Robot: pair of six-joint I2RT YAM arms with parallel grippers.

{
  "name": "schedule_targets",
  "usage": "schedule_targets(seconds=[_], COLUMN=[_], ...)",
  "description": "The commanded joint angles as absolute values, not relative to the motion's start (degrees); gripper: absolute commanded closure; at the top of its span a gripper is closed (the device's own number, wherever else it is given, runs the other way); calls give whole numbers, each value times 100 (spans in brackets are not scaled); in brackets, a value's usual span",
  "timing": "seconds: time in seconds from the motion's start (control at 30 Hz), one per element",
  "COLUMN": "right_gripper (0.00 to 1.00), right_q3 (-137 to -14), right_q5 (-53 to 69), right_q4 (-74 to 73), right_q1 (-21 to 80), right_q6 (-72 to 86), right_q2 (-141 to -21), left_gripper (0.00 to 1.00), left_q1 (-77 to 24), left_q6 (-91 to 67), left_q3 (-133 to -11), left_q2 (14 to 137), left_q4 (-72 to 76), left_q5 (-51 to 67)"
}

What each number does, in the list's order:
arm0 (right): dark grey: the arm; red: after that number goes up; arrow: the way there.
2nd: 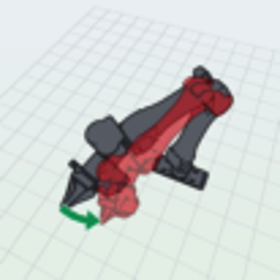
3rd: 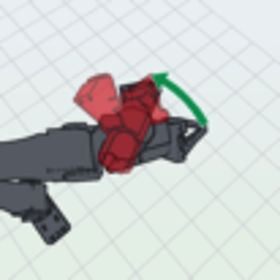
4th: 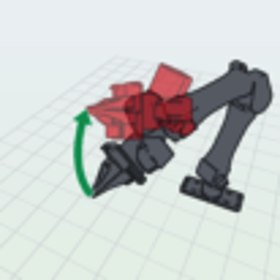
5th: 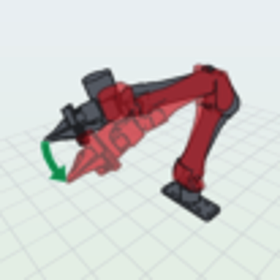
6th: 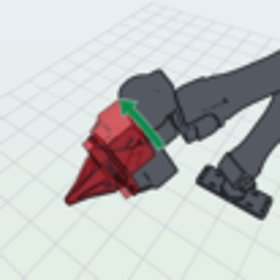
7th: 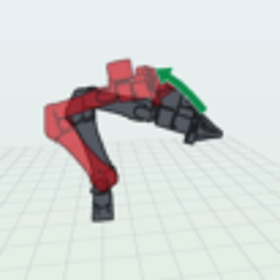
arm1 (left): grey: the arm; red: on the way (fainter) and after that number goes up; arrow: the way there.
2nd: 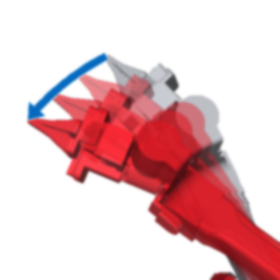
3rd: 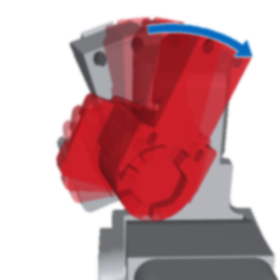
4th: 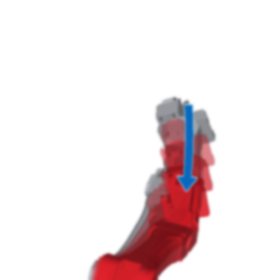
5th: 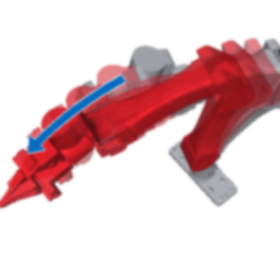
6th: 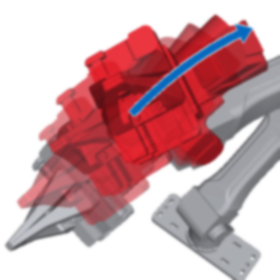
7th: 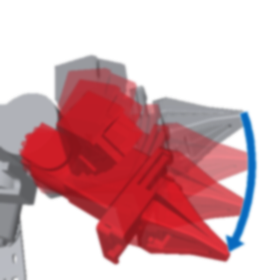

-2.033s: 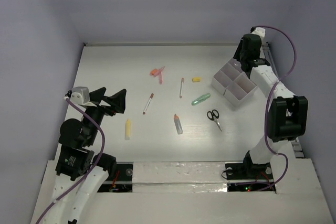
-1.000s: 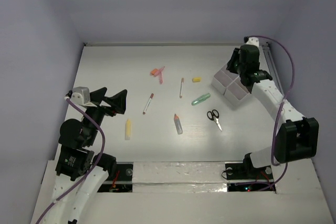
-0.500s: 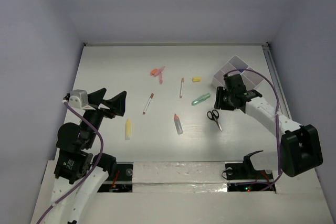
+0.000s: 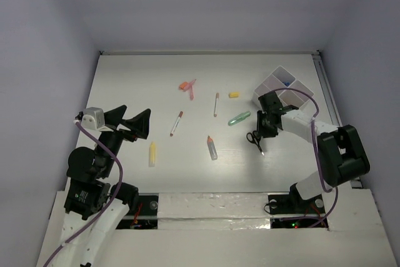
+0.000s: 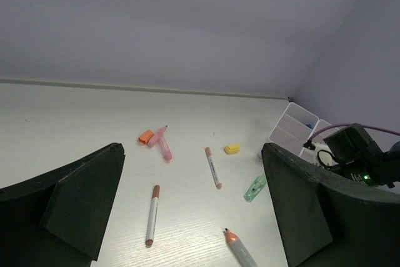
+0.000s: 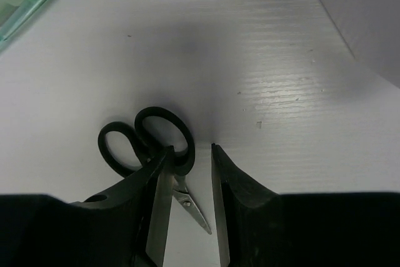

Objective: Sort the stationery into containers
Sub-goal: Pick up the scissors from the center of the board, then place the scissors in the storage box.

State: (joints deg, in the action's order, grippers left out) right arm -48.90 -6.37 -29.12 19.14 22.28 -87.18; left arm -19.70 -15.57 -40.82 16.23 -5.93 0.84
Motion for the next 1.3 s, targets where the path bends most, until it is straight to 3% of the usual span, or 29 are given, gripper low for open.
schedule_targets(seconds=[0.0, 0.43, 0.47, 0.5, 0.57, 0.6, 0.93, 1.03, 1.27], right_gripper=[64, 66, 68, 79, 89, 98, 100, 100, 100], right_q3=[-5062, -5352, -5370, -5370, -5379, -5379, -5519, -5642, -6248], right_q5=[-879, -423, -413, -387, -369, -387, -623, -1097, -3659], right_q4=[-2689, -2610, -2619, -2619, -2619, -2619, -2444, -2042, -679], right_q1=[1898, 1898, 1951, 1951, 1951, 1951, 1951, 1951, 1951], right_q6=[2268, 2057, 2048, 2039, 2039, 2048, 2232, 2320, 1829], right_q2=[-8894, -9378, -9413, -9448, -9457, -9440, -8045, -7683, -7663], left_gripper=[10, 10, 10, 10, 10, 10, 10, 10, 10], left_q1=[-2013, -2013, -2013, -2013, -2013, -2013, -2013, -2013, -2013], left_q6=[-1547, -1538, -1547, -1538, -1538, -1538, -1547, -1555, -1547], left_q3=[-4061, -4061, -4061, -4069, -4069, -4061, -4061, -4052, -4052], left_q2=[1573, 1547, 1538, 1538, 1547, 1538, 1591, 1600, 1617], left_q4=[-396, -422, -422, -422, -422, -422, -396, -404, -404], left_q5=[132, 97, 88, 88, 97, 88, 114, 123, 114])
